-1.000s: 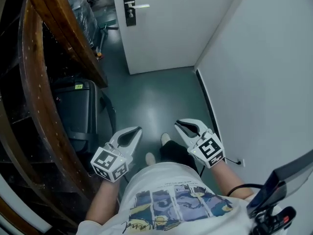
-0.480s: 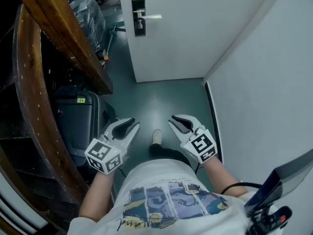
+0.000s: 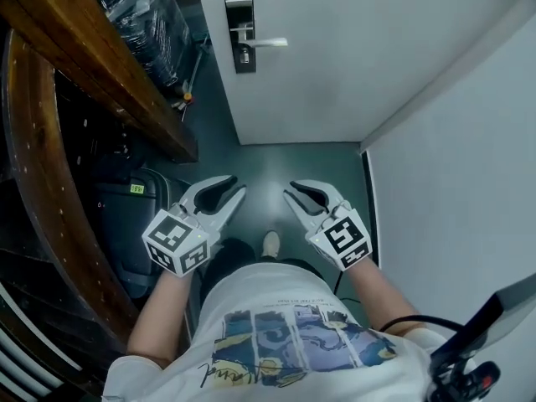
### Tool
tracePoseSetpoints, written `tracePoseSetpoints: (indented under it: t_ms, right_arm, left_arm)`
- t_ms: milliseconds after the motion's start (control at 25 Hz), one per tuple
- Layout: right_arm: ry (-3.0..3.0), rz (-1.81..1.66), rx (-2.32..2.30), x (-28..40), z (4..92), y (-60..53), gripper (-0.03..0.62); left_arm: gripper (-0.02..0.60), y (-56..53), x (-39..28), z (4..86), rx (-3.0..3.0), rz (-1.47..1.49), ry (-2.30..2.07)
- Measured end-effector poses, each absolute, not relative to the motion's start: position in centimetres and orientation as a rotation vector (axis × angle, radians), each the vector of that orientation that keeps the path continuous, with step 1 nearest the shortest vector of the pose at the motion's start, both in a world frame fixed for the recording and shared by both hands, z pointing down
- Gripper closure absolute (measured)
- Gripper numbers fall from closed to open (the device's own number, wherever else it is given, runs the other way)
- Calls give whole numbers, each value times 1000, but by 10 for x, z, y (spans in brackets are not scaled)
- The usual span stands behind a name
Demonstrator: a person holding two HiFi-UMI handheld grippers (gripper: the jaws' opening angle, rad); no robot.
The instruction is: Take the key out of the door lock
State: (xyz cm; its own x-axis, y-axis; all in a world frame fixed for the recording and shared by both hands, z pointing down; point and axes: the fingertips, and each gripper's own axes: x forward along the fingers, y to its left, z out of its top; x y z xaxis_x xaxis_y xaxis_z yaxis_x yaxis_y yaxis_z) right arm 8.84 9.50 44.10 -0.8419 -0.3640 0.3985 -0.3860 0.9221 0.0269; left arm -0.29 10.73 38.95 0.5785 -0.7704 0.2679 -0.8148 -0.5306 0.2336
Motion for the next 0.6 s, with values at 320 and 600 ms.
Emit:
tracePoseSetpoints:
  t_ms: [320, 600]
  right_arm:
    - [-2694, 190, 591, 72, 444, 30, 536]
    - [-2651, 255, 642, 40, 457, -35, 534]
  left_arm:
    - [476, 29, -34, 385, 2505, 209, -1295]
    - [435, -62, -88, 387, 2511, 212, -1300]
